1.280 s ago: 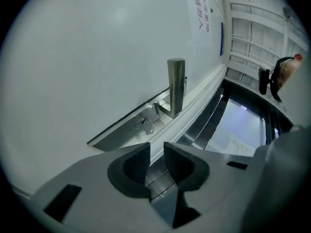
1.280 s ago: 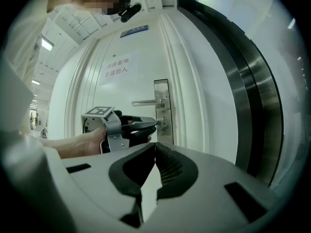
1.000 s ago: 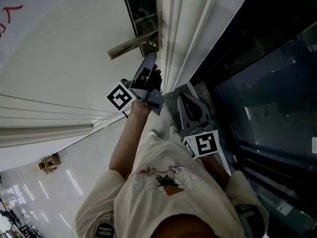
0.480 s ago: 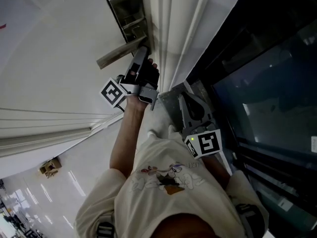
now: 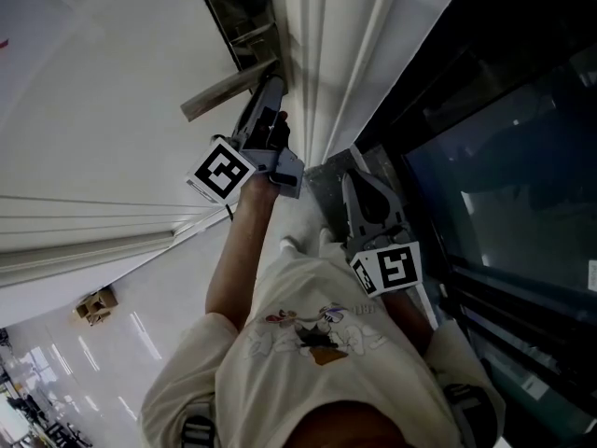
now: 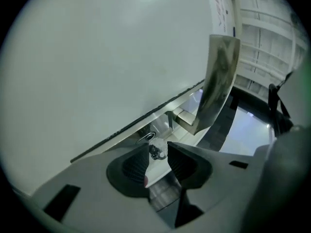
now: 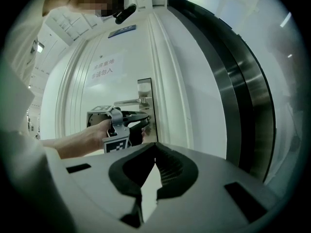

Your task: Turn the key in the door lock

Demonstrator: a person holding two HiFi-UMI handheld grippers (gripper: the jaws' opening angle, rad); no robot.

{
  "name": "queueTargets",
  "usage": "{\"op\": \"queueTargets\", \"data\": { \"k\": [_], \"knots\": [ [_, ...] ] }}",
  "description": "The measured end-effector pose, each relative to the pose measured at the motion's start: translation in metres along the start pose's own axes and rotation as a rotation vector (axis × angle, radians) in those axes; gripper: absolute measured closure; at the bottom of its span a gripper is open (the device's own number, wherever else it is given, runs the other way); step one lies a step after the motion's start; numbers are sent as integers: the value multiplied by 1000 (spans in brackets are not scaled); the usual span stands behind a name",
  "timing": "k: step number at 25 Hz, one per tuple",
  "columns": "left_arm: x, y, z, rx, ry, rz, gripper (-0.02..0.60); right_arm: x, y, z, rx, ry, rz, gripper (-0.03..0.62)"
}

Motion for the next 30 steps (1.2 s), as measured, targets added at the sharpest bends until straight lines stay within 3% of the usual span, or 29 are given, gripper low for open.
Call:
{"op": "queueTargets", "data": {
  "k": [5, 8, 12, 18, 22, 26, 30],
  "knots": [
    [-3, -2, 18, -216, 356, -11, 466, 1, -5, 0, 2, 10, 6, 586],
    [0, -2, 29, -286, 541, -4, 506, 3, -8, 1, 3, 18, 9, 586],
    [3, -2, 38, -336, 701, 6, 508, 2, -12, 3, 2, 23, 16, 588],
    [11, 3, 53, -431, 1049, -10, 515, 1, -14, 5, -8, 31, 20, 586],
    [15, 6, 59, -464, 1201, -35, 520, 1, -15, 7, -20, 39, 25, 586],
    [20, 10, 62, -495, 1377, -94, 522, 2, -18, 9, -30, 49, 28, 586],
    [26, 14, 68, -532, 1605, -172, 528, 4, -21, 11, -33, 62, 37, 586]
  ]
}}
Point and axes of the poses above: the fingertips, and each gripper's own axes: y forward along the fingers, z to its right, x out of its underside, the point moved 9 cm from there along -y, backward along the fingers, and after that the axes turned 10 degrees about -x, right-handed, at the moved point
